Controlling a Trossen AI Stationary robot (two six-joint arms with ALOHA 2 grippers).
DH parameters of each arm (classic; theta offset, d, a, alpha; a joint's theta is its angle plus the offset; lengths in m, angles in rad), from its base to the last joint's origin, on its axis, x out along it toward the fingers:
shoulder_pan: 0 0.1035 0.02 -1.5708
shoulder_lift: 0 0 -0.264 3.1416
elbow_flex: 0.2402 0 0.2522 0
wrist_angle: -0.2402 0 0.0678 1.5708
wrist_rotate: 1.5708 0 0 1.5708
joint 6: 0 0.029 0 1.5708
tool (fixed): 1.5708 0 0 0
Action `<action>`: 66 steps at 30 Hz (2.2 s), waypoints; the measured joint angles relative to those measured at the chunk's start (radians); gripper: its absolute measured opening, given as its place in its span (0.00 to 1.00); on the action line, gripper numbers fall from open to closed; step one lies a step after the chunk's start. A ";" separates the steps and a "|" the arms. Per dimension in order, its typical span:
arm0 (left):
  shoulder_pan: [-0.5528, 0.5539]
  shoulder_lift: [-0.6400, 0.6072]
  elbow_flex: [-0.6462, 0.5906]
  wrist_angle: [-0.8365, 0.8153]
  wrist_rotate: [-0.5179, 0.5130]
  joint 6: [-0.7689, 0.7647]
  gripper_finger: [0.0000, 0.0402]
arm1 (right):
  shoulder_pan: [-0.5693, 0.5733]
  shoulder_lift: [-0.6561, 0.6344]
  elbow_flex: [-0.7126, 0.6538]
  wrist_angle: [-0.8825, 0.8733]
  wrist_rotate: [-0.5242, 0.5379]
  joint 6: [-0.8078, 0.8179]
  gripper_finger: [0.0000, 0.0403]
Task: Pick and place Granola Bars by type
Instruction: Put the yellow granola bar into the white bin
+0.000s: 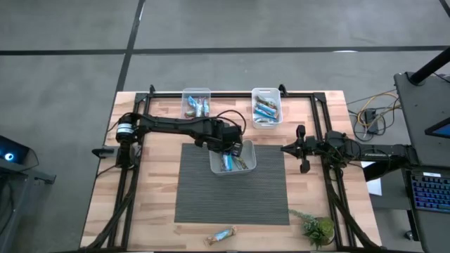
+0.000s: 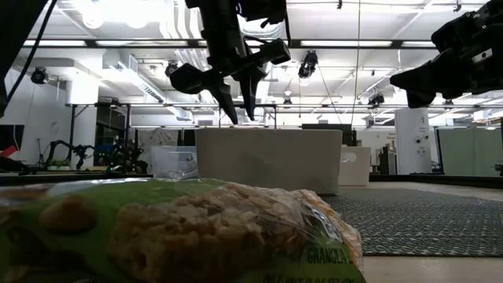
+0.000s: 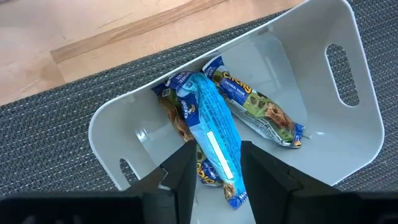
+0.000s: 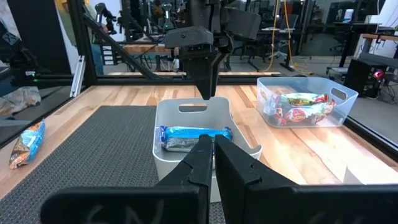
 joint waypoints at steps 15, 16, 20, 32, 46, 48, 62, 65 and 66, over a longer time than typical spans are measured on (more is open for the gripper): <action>-0.017 0.000 0.000 0.001 0.043 0.041 0.01 | 0.000 0.000 0.000 0.000 0.000 0.000 0.02; -0.021 0.000 0.000 0.007 0.049 0.042 0.00 | 0.000 0.000 0.000 0.000 0.000 0.000 0.02; -0.046 -0.006 0.029 0.016 0.083 0.048 0.00 | 0.000 0.000 0.000 0.000 0.000 0.000 0.02; -0.211 -0.007 0.221 0.016 0.100 0.107 0.00 | 0.000 0.000 0.000 0.000 0.000 0.000 0.02; -0.455 -0.004 0.250 0.128 0.099 0.280 0.00 | 0.000 0.000 0.000 0.000 0.000 0.000 0.02; -0.487 -0.002 0.249 0.129 0.098 0.347 0.00 | 0.000 0.000 0.000 0.000 0.000 0.000 0.02; -0.645 -0.002 0.238 0.129 0.075 0.468 0.01 | 0.000 0.000 0.000 0.000 0.000 0.000 0.02; -0.662 0.000 0.219 0.127 0.064 0.463 0.05 | 0.000 0.000 0.000 0.000 0.000 0.000 0.02; -0.665 0.000 0.212 0.127 0.064 0.463 0.08 | 0.000 0.000 0.000 0.000 0.000 0.000 0.02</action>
